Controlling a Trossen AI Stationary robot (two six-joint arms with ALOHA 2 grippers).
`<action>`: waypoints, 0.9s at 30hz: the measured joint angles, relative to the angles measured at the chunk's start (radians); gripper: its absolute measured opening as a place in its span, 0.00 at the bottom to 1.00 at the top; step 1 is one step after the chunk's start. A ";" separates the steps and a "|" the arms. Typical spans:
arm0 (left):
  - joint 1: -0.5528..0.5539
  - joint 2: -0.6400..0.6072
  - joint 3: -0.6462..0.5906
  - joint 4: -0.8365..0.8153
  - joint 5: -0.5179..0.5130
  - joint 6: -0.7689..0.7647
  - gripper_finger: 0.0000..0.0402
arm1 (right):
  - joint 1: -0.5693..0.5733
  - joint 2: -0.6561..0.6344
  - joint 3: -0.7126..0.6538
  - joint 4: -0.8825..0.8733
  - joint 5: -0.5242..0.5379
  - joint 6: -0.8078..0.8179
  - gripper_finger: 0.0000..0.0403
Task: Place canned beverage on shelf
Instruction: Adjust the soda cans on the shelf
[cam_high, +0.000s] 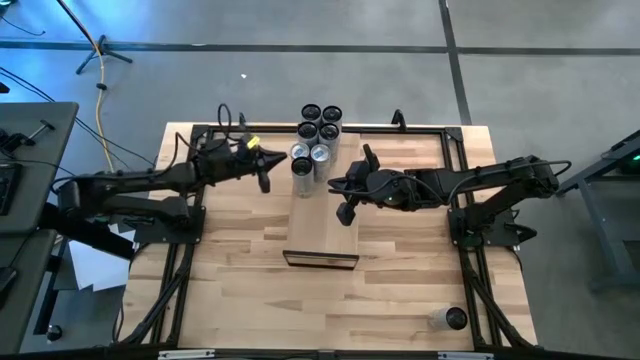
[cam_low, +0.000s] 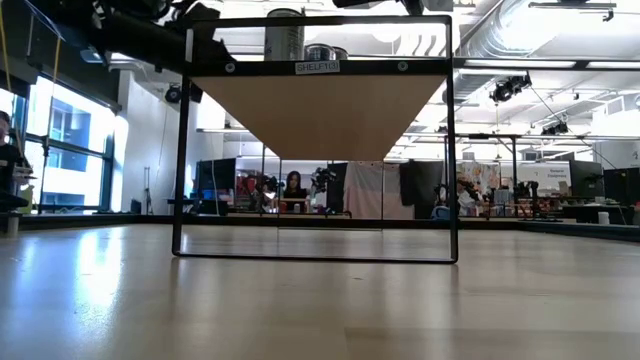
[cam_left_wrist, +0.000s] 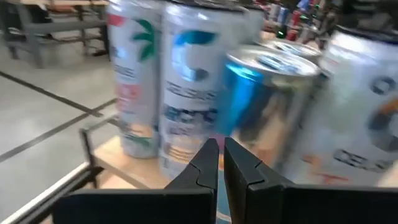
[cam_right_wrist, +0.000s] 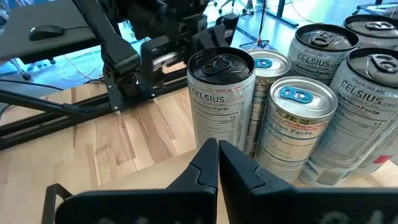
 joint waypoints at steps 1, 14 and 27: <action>-0.008 0.006 0.000 0.000 0.001 0.000 0.00 | 0.000 0.000 0.000 0.000 0.000 -0.005 0.00; -0.071 0.073 0.000 0.062 -0.032 -0.032 0.00 | 0.000 0.000 0.000 0.000 0.000 -0.005 0.00; -0.081 0.104 0.000 0.108 -0.050 -0.019 0.00 | 0.000 0.000 0.000 0.000 0.001 -0.005 0.00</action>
